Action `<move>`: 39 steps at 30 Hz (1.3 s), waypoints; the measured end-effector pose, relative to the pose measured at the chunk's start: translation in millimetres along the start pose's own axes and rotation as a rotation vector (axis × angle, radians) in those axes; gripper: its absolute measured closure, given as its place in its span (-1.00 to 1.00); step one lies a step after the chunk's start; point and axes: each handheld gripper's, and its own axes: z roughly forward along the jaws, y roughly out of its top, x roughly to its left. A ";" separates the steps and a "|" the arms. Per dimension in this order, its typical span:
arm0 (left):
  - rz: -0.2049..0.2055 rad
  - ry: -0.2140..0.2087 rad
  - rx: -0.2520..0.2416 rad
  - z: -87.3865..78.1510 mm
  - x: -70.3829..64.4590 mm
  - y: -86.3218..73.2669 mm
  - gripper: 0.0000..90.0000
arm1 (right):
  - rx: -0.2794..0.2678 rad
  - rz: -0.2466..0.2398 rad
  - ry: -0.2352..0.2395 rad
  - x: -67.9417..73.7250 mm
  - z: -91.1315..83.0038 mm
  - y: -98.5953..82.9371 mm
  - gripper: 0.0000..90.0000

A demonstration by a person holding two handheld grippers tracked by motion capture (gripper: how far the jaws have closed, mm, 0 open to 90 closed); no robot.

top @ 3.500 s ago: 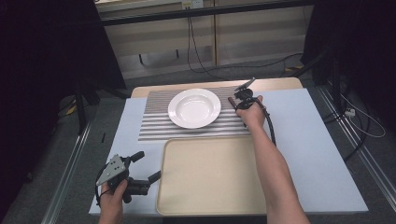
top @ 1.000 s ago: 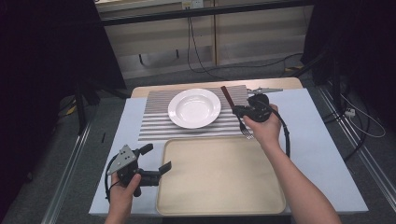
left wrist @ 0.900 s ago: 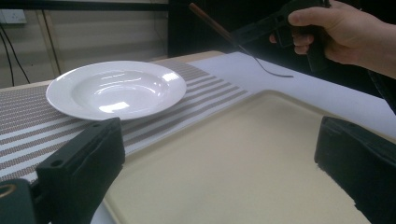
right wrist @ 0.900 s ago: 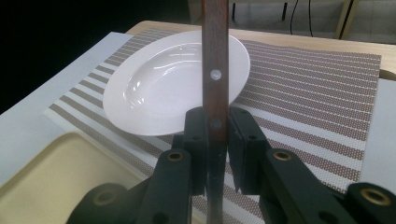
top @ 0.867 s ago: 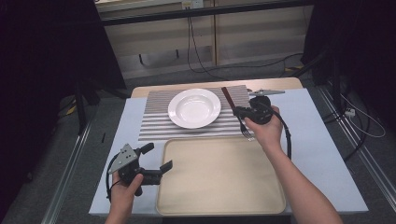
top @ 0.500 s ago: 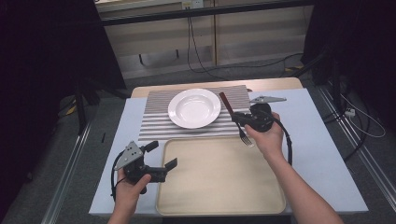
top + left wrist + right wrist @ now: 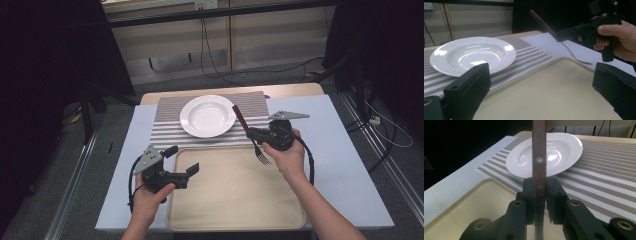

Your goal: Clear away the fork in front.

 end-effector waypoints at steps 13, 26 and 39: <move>-0.019 0.003 0.016 20.0 -6.1 6.8 -0.95 | -0.010 -0.014 0.059 12.5 -5.1 -15.2 0.75; -0.071 -0.006 0.023 42.4 -9.6 11.3 -0.87 | -0.022 -0.013 0.114 20.2 -5.6 -24.7 0.75; -0.137 -0.017 0.038 67.0 -16.4 18.0 -0.59 | -0.032 -0.045 0.163 41.0 0.1 -30.5 0.75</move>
